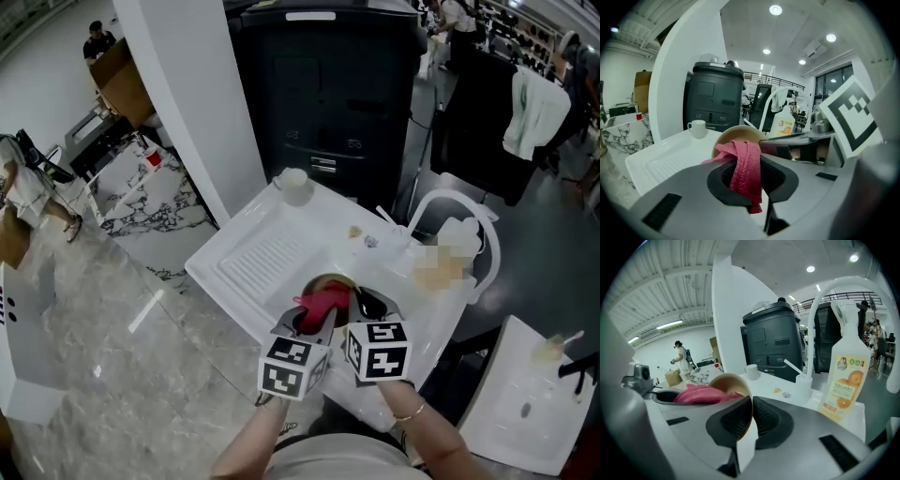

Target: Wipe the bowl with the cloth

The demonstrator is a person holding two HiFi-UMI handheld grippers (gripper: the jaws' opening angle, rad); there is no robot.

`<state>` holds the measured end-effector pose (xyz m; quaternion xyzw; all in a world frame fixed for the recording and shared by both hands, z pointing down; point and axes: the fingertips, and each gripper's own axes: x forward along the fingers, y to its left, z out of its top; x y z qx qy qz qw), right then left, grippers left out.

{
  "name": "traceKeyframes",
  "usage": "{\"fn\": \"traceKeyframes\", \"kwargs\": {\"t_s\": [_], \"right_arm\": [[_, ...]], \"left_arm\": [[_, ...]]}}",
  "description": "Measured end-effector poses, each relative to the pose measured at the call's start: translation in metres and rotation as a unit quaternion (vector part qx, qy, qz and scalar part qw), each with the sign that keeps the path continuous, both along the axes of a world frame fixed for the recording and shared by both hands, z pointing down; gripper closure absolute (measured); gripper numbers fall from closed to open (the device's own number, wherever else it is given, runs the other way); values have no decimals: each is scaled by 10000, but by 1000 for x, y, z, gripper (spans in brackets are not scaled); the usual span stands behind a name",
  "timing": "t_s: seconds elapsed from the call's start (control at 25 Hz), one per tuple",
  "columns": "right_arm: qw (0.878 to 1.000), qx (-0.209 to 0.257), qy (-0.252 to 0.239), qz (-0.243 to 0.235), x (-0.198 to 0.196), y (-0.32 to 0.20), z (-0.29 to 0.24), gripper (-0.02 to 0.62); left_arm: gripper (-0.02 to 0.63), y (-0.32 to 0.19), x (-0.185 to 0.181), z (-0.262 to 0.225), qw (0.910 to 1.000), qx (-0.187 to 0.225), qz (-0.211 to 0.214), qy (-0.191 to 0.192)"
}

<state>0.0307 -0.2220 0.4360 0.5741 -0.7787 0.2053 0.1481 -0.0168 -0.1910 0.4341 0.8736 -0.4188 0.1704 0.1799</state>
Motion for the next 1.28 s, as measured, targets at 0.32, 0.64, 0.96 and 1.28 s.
{"fn": "traceKeyframes", "kwargs": {"t_s": [0.32, 0.64, 0.96, 1.28], "right_arm": [[9999, -57, -124, 36, 8, 5, 1, 561], [9988, -286, -301, 260, 17, -2, 17, 572], [9983, -232, -524, 86, 4, -6, 13, 577], [9982, -226, -555, 77, 6, -2, 8, 574]], "left_arm": [[557, -11, 5, 13, 9978, -9, -94, -653], [556, -14, -25, 4, 9968, 109, -561, -563], [557, -3, -15, -6, 9990, -126, -361, 227], [557, 21, 25, 14, 9870, -1026, 758, 975]]}}
